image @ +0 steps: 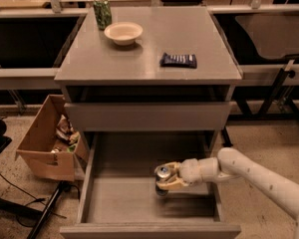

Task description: Pick redbull can from middle drawer and place on counter

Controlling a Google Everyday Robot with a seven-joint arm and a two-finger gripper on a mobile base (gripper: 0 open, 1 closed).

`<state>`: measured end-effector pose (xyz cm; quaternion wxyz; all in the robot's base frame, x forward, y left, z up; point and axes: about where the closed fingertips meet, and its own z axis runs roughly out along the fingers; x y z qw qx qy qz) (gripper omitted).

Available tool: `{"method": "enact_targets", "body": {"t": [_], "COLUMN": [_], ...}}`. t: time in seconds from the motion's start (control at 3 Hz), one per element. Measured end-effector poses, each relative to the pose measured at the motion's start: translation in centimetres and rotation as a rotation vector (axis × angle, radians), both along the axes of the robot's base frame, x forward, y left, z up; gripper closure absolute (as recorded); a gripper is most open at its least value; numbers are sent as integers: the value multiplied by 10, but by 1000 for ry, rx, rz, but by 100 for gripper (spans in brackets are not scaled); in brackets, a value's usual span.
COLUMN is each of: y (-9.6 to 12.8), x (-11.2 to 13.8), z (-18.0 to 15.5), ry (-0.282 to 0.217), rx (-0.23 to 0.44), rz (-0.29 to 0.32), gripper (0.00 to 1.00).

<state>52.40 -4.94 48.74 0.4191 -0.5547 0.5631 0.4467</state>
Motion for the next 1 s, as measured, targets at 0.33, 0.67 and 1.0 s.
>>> {"method": "enact_targets", "body": {"t": [0.33,0.67,1.0], "y": [-9,-5,18], "x": [20,50,76], "z": [122,243,344], "ry": [-49,-118,-185], "rx": [11,-15,-52], "rz": [32,58,91], "gripper": [100,100,100]}}
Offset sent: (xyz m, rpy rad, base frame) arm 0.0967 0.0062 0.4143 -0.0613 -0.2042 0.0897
